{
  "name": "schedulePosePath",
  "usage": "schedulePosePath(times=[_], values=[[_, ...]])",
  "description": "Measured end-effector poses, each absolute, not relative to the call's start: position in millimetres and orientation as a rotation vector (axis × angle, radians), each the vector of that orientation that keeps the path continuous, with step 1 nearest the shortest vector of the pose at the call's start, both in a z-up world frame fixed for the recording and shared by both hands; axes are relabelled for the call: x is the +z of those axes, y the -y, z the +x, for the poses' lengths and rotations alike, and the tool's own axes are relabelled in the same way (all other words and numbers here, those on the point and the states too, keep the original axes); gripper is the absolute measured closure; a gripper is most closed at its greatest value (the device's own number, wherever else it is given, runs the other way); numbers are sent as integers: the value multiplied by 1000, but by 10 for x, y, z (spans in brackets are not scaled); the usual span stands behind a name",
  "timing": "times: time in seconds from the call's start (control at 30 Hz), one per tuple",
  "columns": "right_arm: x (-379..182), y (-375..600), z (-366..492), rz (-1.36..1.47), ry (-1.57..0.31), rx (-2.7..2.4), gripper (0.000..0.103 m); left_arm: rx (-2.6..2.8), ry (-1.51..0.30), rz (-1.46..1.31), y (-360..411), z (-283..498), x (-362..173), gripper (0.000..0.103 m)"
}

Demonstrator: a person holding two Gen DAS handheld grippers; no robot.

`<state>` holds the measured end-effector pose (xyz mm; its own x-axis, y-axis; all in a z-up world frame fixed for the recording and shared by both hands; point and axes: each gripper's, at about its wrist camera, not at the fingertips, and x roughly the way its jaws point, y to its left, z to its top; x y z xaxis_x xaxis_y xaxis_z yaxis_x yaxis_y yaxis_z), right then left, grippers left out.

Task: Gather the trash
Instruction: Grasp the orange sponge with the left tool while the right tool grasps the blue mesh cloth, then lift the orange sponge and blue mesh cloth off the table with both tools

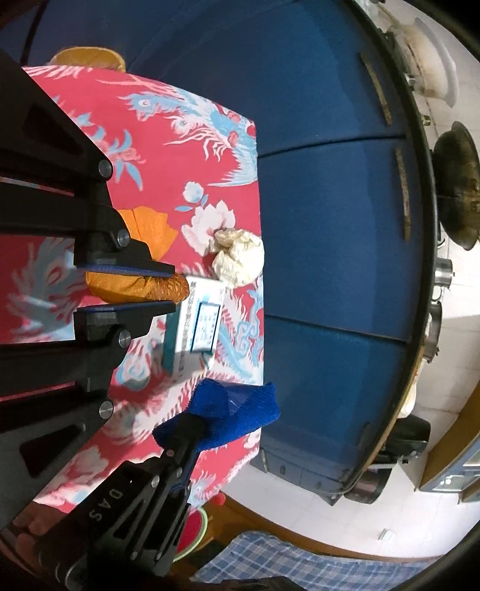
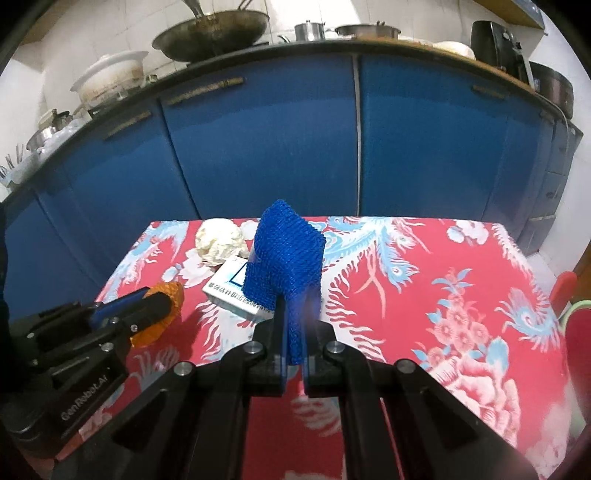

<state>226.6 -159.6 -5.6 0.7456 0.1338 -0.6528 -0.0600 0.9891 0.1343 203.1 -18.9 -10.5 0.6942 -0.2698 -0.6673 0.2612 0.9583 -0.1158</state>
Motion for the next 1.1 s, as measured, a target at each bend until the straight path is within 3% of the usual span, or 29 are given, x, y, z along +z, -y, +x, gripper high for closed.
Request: schedulePosePath(times=[1.1], values=[[267,1899,1026,115,-665,90,96,-364,-668,21,783,979,197,91]])
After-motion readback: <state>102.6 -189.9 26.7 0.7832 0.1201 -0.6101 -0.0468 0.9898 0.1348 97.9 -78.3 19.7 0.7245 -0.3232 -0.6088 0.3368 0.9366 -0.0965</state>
